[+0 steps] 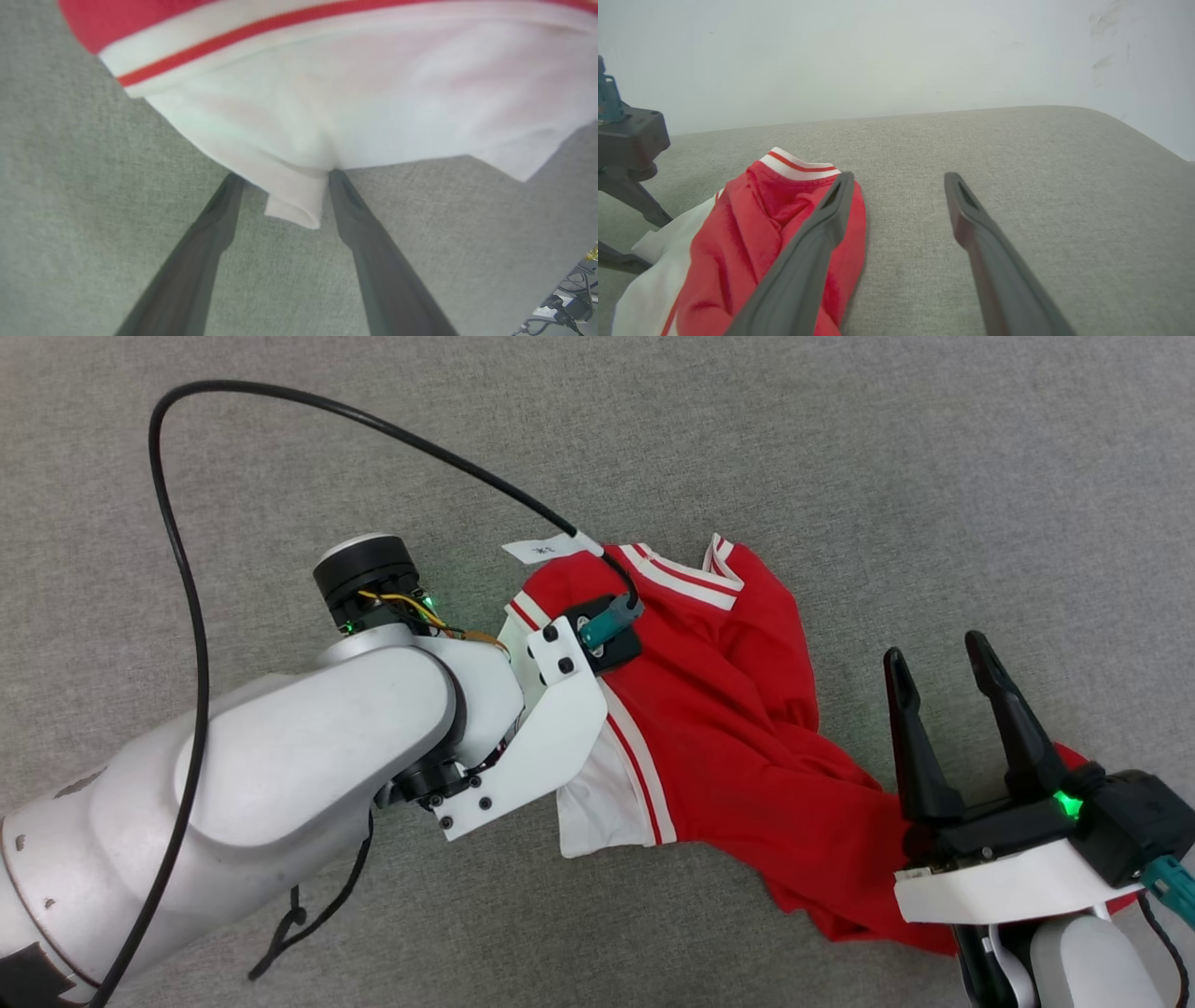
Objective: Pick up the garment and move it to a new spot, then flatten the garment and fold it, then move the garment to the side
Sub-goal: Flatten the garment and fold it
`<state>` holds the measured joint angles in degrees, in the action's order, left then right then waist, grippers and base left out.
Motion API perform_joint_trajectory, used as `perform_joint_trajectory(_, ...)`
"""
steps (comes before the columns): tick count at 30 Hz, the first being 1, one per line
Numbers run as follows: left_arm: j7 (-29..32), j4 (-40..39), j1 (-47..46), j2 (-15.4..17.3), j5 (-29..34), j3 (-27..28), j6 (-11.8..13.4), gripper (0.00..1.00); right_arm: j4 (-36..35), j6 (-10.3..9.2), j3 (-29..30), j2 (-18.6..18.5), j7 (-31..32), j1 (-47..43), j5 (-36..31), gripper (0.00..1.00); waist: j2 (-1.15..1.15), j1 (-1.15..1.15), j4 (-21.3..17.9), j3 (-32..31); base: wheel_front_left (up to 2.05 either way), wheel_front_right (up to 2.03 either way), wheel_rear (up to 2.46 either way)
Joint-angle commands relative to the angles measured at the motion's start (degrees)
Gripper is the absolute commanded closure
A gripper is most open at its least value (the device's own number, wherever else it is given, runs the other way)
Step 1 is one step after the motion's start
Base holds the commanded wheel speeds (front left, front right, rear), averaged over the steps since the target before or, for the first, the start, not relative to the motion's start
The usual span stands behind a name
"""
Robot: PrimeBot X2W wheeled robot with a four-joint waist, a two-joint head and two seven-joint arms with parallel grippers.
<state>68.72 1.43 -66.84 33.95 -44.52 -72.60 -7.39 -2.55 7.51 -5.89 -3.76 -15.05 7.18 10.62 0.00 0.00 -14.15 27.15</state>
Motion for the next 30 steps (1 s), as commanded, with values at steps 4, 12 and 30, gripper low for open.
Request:
perform_joint_trajectory(4,-3.4,1.2,1.3,-0.4,-1.0,-1.2,0.0,1.00,0.5,-0.04,0.4,0.3,-0.2,0.8,-0.3,0.00,0.00,0.00,1.1,-1.1,0.00,0.00,0.00)
perform_joint_trajectory(12,-13.8,1.5,-1.3,0.8,-5.7,-0.8,0.0,1.00,1.0,-0.04,2.8,-0.5,-0.2,-2.9,-0.7,0.00,0.00,0.00,6.7,-7.5,0.00,0.00,0.00)
perform_joint_trajectory(30,-21.2,15.8,7.0,16.5,-14.5,0.2,3.4,1.00,1.3,-0.04,2.9,-2.2,-0.2,-5.7,-0.5,0.00,0.00,0.00,12.1,-10.4,0.00,0.00,0.00)
